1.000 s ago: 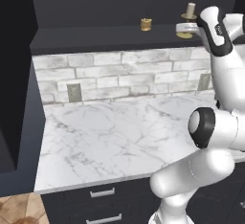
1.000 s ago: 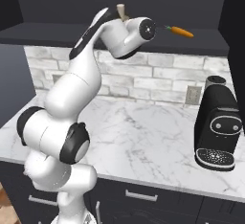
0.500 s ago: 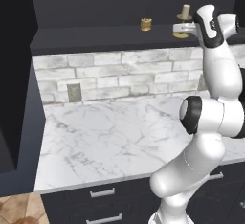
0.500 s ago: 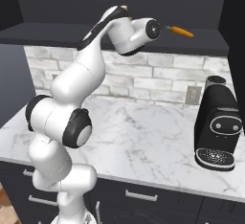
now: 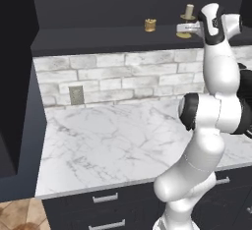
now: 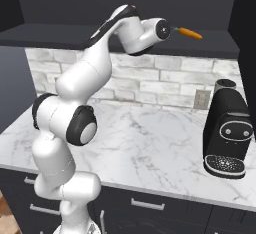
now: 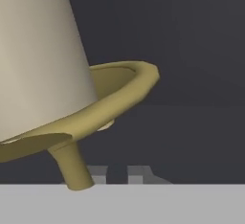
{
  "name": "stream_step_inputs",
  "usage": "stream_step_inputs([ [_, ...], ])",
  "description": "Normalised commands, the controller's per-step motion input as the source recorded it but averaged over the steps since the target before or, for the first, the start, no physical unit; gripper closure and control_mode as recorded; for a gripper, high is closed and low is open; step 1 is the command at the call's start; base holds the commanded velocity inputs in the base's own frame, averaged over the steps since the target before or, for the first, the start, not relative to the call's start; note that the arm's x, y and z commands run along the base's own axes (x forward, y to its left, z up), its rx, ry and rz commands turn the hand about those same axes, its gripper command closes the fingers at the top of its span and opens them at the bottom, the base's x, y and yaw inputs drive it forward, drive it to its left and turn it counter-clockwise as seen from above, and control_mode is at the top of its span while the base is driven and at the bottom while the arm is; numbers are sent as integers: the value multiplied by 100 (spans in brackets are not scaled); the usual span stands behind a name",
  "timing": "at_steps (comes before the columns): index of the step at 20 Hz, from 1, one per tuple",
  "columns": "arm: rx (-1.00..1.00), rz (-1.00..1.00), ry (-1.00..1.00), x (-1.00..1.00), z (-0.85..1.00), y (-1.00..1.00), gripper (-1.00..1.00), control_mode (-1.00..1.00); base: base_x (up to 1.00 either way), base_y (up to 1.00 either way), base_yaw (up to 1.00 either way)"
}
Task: Pick the candle and candle from the dining table and place them in the open cabinet. Close the cabinet after placing the objects.
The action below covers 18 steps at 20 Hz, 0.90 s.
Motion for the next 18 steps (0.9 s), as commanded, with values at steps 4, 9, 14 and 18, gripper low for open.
stream_step_inputs([
  [4,0,1,0,16,-22,0,100,-100,0,0,0],
  [9,0,3,2,4,-18,1,100,-100,0,0,0],
  [14,-1,5,6,14,-21,7,-100,-100,0,0,0],
  [18,0,7,1,11,-15,0,-100,-100,0,0,0],
])
